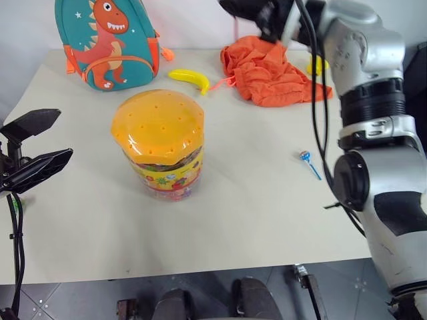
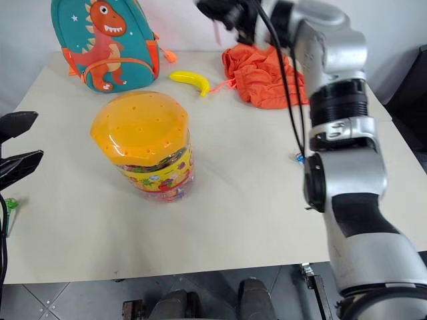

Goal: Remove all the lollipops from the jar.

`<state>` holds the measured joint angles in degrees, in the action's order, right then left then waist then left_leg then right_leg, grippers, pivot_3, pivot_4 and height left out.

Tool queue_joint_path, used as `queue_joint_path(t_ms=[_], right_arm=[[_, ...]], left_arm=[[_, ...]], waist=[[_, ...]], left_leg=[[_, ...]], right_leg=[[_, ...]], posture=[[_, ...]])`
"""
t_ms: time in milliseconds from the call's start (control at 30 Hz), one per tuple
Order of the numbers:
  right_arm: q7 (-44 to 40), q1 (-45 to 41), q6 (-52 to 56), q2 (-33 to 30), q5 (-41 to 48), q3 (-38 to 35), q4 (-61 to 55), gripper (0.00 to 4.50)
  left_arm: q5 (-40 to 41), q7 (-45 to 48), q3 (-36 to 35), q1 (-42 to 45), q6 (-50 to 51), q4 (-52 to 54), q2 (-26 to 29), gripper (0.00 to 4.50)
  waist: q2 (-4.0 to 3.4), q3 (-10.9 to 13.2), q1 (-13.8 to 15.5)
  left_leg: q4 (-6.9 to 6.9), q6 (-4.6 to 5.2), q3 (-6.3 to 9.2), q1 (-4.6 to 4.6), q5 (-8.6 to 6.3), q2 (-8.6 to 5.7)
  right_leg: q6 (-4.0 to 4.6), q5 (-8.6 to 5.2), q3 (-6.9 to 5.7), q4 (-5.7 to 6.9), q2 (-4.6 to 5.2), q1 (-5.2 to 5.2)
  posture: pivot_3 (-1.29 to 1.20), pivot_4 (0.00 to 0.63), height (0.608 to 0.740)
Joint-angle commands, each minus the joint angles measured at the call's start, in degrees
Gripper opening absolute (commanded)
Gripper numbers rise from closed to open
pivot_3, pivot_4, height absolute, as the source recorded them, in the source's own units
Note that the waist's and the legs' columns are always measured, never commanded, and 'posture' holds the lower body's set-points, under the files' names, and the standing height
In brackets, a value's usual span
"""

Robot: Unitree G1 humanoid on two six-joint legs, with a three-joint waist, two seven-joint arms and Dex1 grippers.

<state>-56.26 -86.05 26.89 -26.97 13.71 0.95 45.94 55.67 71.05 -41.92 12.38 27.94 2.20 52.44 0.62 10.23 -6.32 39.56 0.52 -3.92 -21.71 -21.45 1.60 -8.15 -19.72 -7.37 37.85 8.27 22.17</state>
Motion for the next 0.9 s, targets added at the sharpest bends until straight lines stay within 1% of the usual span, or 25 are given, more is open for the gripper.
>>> queue_joint_path(t_ms=[33,100,200,267,367,467,567,633,667,767,900], right_arm=[[2.00,3.66,4.07,-6.51,-5.59,2.64,-3.13,0.02],[3.72,9.46,5.41,-13.15,-10.26,4.53,-2.46,0.02],[5.28,16.55,7.72,-19.40,-13.09,5.11,-2.13,0.02],[5.62,20.90,8.12,-21.84,-13.74,4.36,-2.06,0.02],[5.85,25.40,8.93,-23.24,-13.66,3.16,-2.25,0.02],[7.17,28.54,9.84,-23.30,-12.68,1.31,-2.05,0.02],[8.19,31.21,11.14,-23.06,-12.02,-0.31,-2.66,0.02],[9.55,33.02,10.84,-23.04,-12.23,-0.94,-2.67,0.57],[9.82,33.68,10.90,-23.08,-12.30,-1.16,-2.72,0.74],[9.76,35.53,11.23,-23.25,-11.45,-2.21,-4.14,1.73],[8.74,38.85,12.76,-24.37,-9.79,-4.21,-9.39,3.08]], left_arm=[[1.20,0.80,-1.97,-1.37,1.25,1.46,1.56,4.50],[1.83,0.39,-2.94,-2.58,2.92,1.85,1.86,4.50],[1.64,-1.87,-3.79,-3.93,4.99,1.91,2.18,4.50],[0.96,-2.34,-3.86,-4.75,5.63,2.00,2.43,4.50],[-0.32,-3.63,-3.61,-6.00,6.47,2.13,2.84,4.50],[-0.98,-4.50,-3.54,-6.91,6.42,2.59,2.77,4.50],[-2.58,-5.77,-3.29,-7.68,5.86,3.03,2.74,4.50],[-4.61,-6.75,-2.92,-8.67,5.16,3.58,2.80,4.50],[-5.15,-6.99,-2.93,-8.70,4.29,3.91,2.37,4.50],[-6.99,-10.42,-2.90,-9.09,4.44,4.94,2.13,4.50],[-8.61,-10.46,-3.18,-10.36,1.99,6.39,0.86,4.50]], waist=[[-0.05,0.03,0.00],[-0.04,0.03,0.24],[-0.06,0.03,1.46],[-0.06,0.04,1.53],[-0.12,0.06,1.34],[-0.19,0.09,1.34],[-0.19,0.09,1.56],[-0.19,0.09,1.64],[-0.19,0.09,1.77],[-0.19,0.09,2.30],[-0.20,0.08,2.92]], left_leg=[[-0.03,0.00,-0.03,0.00,0.00,0.00],[-0.07,0.00,-0.06,0.00,0.00,0.02],[-0.12,0.00,0.03,0.00,0.00,-0.05],[-0.34,0.00,-0.03,-0.01,0.00,-0.08],[-0.38,0.00,-0.32,0.00,0.00,-0.01],[-0.38,0.00,-0.78,0.02,0.00,0.08],[-0.31,0.00,-0.92,0.03,0.00,0.10],[-0.24,0.00,-0.98,0.03,0.00,0.09],[-0.23,0.00,-1.02,0.03,0.00,0.08],[-0.13,0.00,-1.23,0.02,0.00,0.08],[-0.04,0.00,-1.23,0.02,0.00,0.11]], right_leg=[[0.00,0.00,0.00,-0.01,0.00,0.03],[0.00,0.00,0.00,0.00,0.00,0.08],[0.00,0.00,0.05,-0.04,0.05,0.09],[0.00,0.00,0.00,-0.11,0.08,0.10],[0.00,0.00,-0.17,-0.22,0.09,0.18],[0.00,0.00,-0.20,-0.42,0.12,0.27],[0.00,0.00,-0.17,-0.43,0.15,0.28],[0.00,0.00,-0.15,-0.43,0.17,0.26],[0.00,0.00,-0.14,-0.43,0.18,0.26],[0.00,0.00,-0.13,-0.43,0.19,0.24],[0.00,0.00,-0.10,-0.45,0.20,0.24]], posture=[[0.00,0.150,0.740],[0.00,0.150,0.740],[0.00,0.150,0.740],[0.00,0.150,0.740],[0.00,0.150,0.740],[0.00,0.150,0.740],[0.00,0.150,0.740],[0.00,0.150,0.740],[0.00,0.150,0.740],[0.00,0.150,0.740],[0.00,0.150,0.740]])
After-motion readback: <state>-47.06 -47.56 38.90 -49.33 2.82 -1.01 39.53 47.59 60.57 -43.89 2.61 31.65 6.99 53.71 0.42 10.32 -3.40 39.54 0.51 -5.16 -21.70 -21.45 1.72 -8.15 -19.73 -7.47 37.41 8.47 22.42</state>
